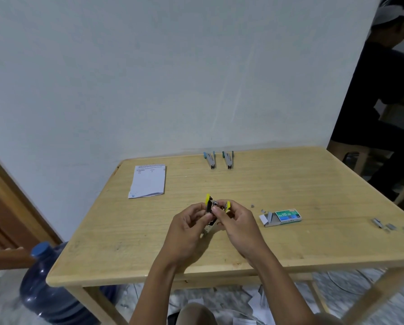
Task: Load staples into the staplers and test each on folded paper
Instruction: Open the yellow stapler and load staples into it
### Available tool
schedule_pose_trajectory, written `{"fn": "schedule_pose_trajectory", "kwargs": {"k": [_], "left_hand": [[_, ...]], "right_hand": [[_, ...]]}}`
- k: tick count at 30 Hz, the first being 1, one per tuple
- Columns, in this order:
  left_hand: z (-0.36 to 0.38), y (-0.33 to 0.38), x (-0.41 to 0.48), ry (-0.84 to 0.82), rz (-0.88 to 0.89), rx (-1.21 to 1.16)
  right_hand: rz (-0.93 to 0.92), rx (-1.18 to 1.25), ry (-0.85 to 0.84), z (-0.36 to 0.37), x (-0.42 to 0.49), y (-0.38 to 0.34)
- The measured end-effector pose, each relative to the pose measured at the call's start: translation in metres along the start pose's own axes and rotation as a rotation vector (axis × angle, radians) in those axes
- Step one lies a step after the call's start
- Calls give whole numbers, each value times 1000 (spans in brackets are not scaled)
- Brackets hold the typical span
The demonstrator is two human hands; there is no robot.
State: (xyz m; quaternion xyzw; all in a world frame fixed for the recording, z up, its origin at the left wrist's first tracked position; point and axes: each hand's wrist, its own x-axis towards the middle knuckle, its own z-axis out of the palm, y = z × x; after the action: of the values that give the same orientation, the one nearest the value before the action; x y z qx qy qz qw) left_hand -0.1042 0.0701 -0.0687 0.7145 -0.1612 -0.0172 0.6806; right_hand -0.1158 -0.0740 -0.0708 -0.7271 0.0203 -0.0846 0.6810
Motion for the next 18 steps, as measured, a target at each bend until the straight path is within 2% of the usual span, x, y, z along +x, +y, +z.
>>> {"fn": "schedule_pose_trajectory", "kwargs": {"k": [6,9,12,18], "left_hand": [[2,-3,0,62,0,31],[-2,-5,0,208,-17,-79],[-1,-2,0,185,-36,-108],[-7,-3,4,184,-116,-408]], "right_hand": [[-2,52,9,5,-1,0],[48,158,79,2,0,3],[46,148,87,-1,1,8],[148,593,160,-6,5,3]]}}
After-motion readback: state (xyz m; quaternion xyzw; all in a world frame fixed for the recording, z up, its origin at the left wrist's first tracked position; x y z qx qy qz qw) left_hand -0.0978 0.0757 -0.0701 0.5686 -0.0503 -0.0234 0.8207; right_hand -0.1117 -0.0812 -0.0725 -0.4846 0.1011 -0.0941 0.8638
